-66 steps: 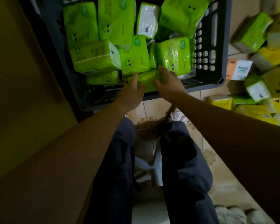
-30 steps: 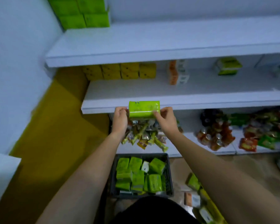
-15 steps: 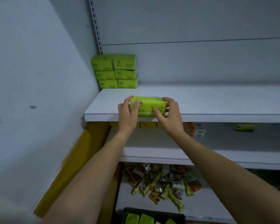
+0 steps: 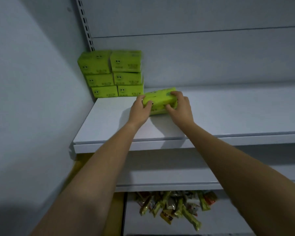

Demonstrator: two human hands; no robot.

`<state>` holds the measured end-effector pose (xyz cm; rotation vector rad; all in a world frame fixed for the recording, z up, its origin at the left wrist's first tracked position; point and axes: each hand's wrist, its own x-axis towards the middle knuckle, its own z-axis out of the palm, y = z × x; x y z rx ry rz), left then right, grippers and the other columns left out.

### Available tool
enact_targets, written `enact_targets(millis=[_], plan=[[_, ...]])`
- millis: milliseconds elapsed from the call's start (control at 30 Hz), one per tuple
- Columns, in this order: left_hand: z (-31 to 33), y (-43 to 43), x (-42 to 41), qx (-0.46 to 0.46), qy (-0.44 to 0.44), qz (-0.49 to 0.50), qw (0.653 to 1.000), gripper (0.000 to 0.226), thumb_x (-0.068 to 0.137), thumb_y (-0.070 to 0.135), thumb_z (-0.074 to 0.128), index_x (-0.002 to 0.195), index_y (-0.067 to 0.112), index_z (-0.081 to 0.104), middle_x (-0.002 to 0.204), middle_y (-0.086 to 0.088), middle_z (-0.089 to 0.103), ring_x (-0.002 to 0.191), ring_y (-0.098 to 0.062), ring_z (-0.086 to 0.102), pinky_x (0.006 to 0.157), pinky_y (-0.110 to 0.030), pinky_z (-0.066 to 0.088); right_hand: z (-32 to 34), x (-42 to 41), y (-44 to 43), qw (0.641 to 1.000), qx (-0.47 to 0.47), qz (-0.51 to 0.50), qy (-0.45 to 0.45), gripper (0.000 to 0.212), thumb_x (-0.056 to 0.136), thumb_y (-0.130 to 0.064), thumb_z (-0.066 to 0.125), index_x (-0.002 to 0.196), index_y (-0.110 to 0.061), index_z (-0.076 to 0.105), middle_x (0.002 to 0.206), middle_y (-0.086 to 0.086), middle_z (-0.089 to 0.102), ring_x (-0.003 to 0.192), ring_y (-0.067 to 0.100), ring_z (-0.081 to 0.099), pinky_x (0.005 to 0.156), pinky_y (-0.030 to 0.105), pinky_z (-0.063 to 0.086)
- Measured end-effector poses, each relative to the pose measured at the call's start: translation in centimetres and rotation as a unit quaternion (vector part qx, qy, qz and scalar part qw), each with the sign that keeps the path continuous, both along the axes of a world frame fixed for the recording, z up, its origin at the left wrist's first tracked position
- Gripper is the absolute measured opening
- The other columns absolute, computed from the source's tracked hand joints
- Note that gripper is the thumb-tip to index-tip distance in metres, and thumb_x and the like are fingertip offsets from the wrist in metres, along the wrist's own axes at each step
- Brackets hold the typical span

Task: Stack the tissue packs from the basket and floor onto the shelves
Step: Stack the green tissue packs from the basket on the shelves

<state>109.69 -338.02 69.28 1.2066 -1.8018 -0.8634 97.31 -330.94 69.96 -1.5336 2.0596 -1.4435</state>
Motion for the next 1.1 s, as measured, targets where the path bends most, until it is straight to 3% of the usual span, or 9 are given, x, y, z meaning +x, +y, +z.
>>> enact_targets(millis=[100,233,300,400,500,600,800,967,1100], plan=[[-0.6,-2.6,-1.2,0.007,-0.002,0.008,1.000,0.046,0.094,0.028,0.053,0.135,0.011,0.042,0.132,-0.013,0.052,0.124,-0.030,0.044,0.103,-0.034,0.037,-0.6,-1.0,-2.3,1.000,0.014,-0.022,0.000,0.045,0.086,-0.010,0.055,0.130,-0.013,0.045,0.123,0.018,0.049,0.111,0.030,0.049,0.080,0.024,0.032],[-0.5,-4.3,-3.0,0.014,0.053,-0.015,0.998,0.047,0.093,0.015,0.054,0.136,0.005,0.036,0.135,-0.012,0.049,0.126,-0.023,0.046,0.094,-0.022,0.036,-1.4,-2.2,-5.0,0.997,0.040,-0.063,-0.009,0.043,0.088,-0.007,0.050,0.130,-0.011,0.045,0.124,0.019,0.051,0.117,0.032,0.046,0.087,0.031,0.035],[-0.5,-4.5,-3.6,-0.007,0.060,-0.009,0.998,0.050,0.092,0.007,0.053,0.137,0.005,0.033,0.139,-0.016,0.041,0.125,-0.027,0.045,0.098,-0.027,0.037,-1.6,-2.4,-6.1,0.995,0.038,-0.092,-0.009,0.042,0.089,-0.007,0.049,0.130,-0.013,0.046,0.130,0.017,0.045,0.123,0.030,0.041,0.090,0.032,0.034],[-1.1,-4.6,-3.3,-0.162,-0.085,0.054,0.982,0.041,0.087,0.001,0.049,0.128,0.009,0.046,0.127,-0.016,0.038,0.107,-0.033,0.051,0.088,-0.042,0.046,-1.7,-2.5,-7.2,0.991,0.028,-0.132,-0.012,0.040,0.089,-0.008,0.048,0.128,-0.015,0.048,0.132,0.013,0.034,0.122,0.028,0.037,0.086,0.030,0.035],[-1.7,-5.5,-2.7,-0.283,-0.274,0.006,0.919,0.035,0.088,0.006,0.046,0.122,0.012,0.054,0.123,-0.015,0.043,0.113,-0.031,0.043,0.091,-0.041,0.040,-1.9,-2.6,-8.1,0.992,0.020,-0.125,-0.023,0.041,0.088,-0.006,0.045,0.128,-0.015,0.048,0.127,0.013,0.034,0.105,0.031,0.051,0.078,0.027,0.035],[-1.8,-6.5,-2.6,-0.277,-0.370,-0.028,0.886,0.042,0.095,0.024,0.041,0.135,0.013,0.041,0.141,-0.014,0.030,0.123,-0.030,0.036,0.096,-0.040,0.034,-2.1,-2.5,-8.9,0.993,0.019,-0.113,0.001,0.045,0.087,-0.008,0.047,0.132,-0.014,0.043,0.127,0.015,0.037,0.105,0.033,0.052,0.079,0.029,0.037],[-1.5,-7.8,-2.8,-0.236,-0.425,-0.057,0.872,0.052,0.100,0.039,0.030,0.146,0.015,0.026,0.156,-0.007,0.009,0.137,-0.027,0.024,0.107,-0.040,0.026,-2.4,-2.4,-10.1,0.990,0.086,-0.017,0.112,0.051,0.087,-0.018,0.053,0.133,-0.007,0.036,0.135,0.015,0.041,0.119,0.033,0.046,0.090,0.034,0.038],[-0.9,-8.8,-2.9,-0.160,-0.472,-0.085,0.863,0.057,0.100,0.044,0.022,0.150,0.019,0.012,0.158,-0.005,-0.003,0.143,-0.027,0.010,0.114,-0.043,0.016,-2.5,-3.5,-11.0,0.958,0.163,-0.002,0.236,0.062,0.092,-0.030,0.046,0.146,-0.015,0.019,0.155,0.005,0.017,0.133,0.029,0.033,0.102,0.037,0.030],[-1.2,-8.9,-3.1,-0.143,-0.482,-0.089,0.860,0.056,0.101,0.041,0.021,0.150,0.019,0.010,0.158,-0.003,-0.009,0.144,-0.025,0.005,0.116,-0.044,0.011,-3.0,-3.7,-11.1,0.944,0.199,-0.012,0.265,0.061,0.096,-0.031,0.035,0.149,-0.019,0.008,0.157,0.006,0.006,0.135,0.031,0.023,0.108,0.038,0.021]])
